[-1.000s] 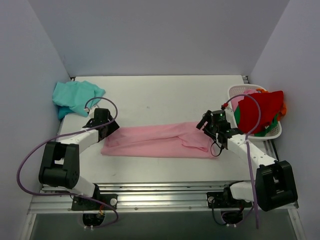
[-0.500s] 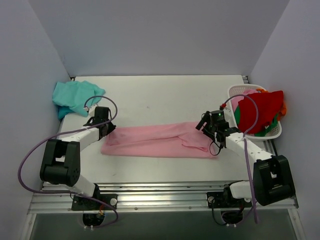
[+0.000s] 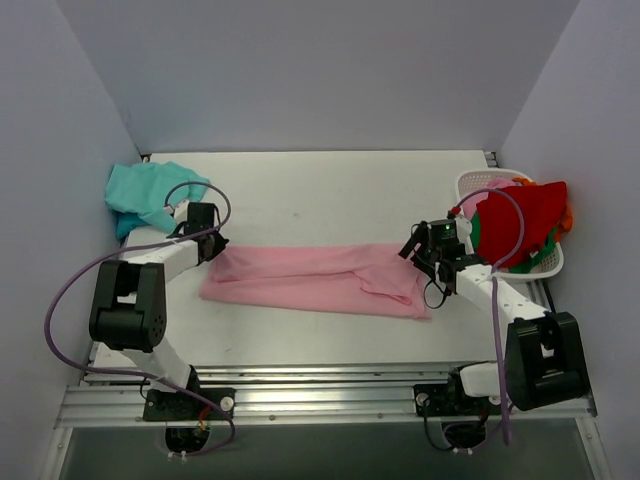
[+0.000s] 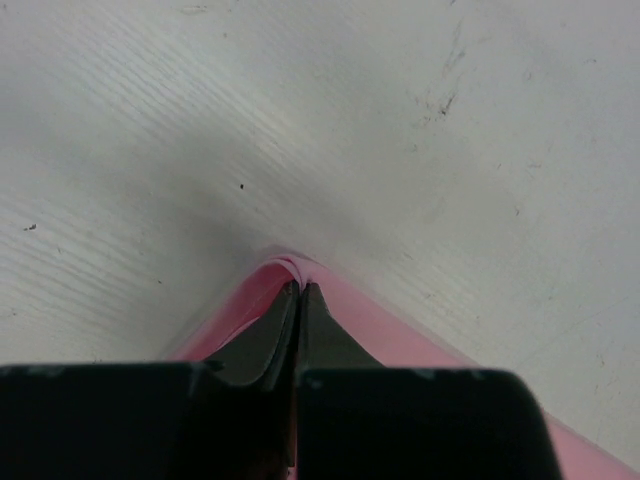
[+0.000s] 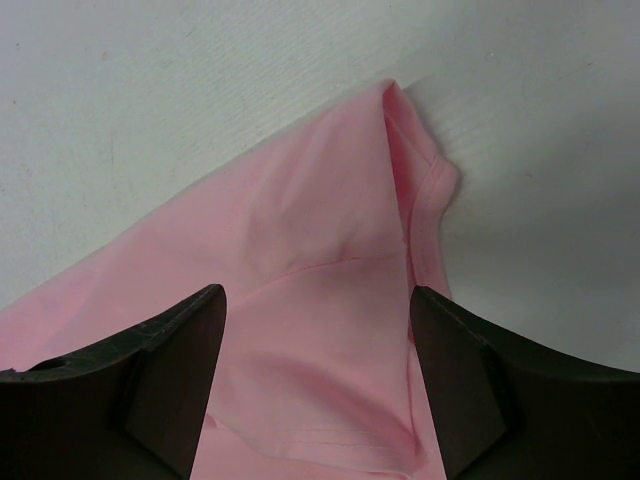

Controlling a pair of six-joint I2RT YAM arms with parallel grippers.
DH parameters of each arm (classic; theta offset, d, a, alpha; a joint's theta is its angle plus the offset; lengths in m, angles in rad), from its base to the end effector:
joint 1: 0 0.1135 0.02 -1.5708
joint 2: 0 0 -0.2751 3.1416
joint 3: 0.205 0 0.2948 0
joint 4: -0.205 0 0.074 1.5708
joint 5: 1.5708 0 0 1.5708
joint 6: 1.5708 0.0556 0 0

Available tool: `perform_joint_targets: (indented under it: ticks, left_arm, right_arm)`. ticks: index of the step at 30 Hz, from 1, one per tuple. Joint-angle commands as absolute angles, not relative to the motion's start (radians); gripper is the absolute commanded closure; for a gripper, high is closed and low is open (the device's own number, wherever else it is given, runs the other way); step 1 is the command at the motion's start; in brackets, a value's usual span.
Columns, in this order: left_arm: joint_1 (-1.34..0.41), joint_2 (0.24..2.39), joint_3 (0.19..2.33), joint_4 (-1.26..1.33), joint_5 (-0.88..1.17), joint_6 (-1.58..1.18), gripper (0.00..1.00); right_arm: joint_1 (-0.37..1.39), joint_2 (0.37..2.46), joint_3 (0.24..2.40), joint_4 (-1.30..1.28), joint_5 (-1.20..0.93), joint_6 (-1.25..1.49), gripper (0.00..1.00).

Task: Fold and stack the t-shirts
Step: Rotate the tshirt 270 degrees

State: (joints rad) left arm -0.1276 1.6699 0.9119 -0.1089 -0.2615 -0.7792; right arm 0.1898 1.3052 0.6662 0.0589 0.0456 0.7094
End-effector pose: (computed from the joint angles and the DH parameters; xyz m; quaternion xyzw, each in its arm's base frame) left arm 0.3795 -0.0342 0.1351 -0.3405 0.8673 -0.0397 0.3609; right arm 0.3183 0.0586 0.1840 0.2364 0.8473 0.1885 0.4367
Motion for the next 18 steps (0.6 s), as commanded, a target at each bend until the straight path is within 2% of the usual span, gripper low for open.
perform_joint_targets:
  ticks: [1,8,16,17,18]
  left_arm:
    - [-0.091,1.704,0.973,-0.118,-0.272,-0.795,0.98]
    - [-0.014,1.788,1.057,-0.127,-0.190,-0.816,0.98]
    - [0.113,1.994,1.273,-0.129,0.050,-0.808,0.96]
    - [0.118,2.015,1.328,-0.150,0.081,-0.801,0.80]
    - [0.124,2.043,1.348,-0.159,0.095,-0.796,0.69]
  right_arm:
    - [0.172,1.304,0.698,0.058,0.038,0.686,0.30]
    - [0.155,1.319,0.698,0.066,0.032,0.681,0.31]
    - [0.153,1.325,0.695,0.078,0.022,0.686,0.31]
    - [0.153,1.319,0.693,0.077,0.017,0.686,0.31]
    - [0.155,1.315,0.690,0.075,0.011,0.687,0.31]
